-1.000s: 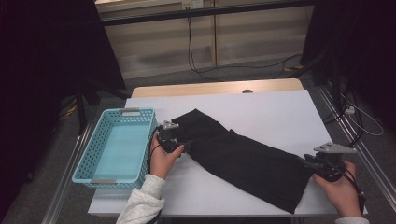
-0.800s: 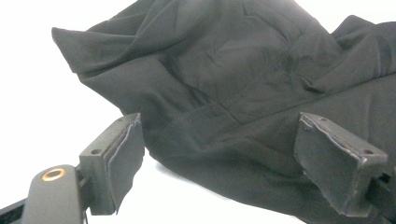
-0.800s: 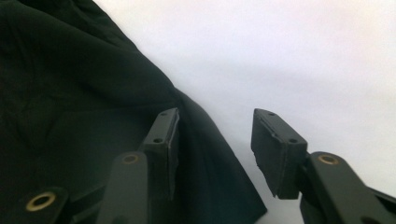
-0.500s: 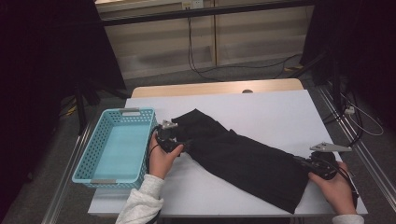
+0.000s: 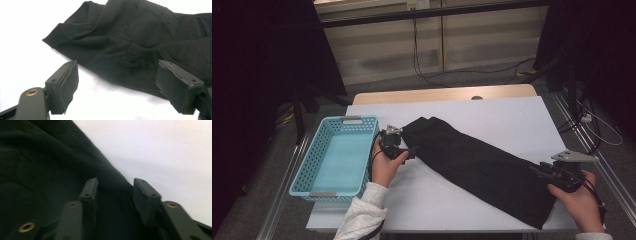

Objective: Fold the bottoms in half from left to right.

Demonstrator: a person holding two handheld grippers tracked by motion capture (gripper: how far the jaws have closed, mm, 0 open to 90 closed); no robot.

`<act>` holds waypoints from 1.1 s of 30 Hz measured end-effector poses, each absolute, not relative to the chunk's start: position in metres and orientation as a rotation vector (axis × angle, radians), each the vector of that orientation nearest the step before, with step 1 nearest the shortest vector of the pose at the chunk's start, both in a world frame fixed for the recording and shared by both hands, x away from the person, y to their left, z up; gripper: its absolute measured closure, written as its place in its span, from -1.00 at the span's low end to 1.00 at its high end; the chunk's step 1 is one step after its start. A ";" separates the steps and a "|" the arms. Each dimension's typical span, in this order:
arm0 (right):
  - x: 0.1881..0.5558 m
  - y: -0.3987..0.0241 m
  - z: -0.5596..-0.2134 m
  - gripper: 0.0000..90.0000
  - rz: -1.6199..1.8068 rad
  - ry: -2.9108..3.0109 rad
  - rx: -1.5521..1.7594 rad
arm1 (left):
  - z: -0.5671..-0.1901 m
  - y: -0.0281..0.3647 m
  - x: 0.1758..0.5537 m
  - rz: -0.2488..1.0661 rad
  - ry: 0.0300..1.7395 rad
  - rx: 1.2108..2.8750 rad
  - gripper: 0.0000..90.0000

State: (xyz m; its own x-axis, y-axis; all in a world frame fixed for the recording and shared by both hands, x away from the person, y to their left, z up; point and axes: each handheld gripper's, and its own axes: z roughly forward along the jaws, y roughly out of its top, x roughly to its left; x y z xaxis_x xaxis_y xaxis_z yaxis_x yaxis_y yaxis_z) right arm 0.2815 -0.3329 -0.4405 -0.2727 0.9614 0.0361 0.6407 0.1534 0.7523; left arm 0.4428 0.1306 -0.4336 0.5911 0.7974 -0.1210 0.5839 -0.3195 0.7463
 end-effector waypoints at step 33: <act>0.312 -0.184 -0.451 -0.08 1.177 2.215 1.193 | -0.424 0.131 0.459 0.305 1.139 2.071 -0.52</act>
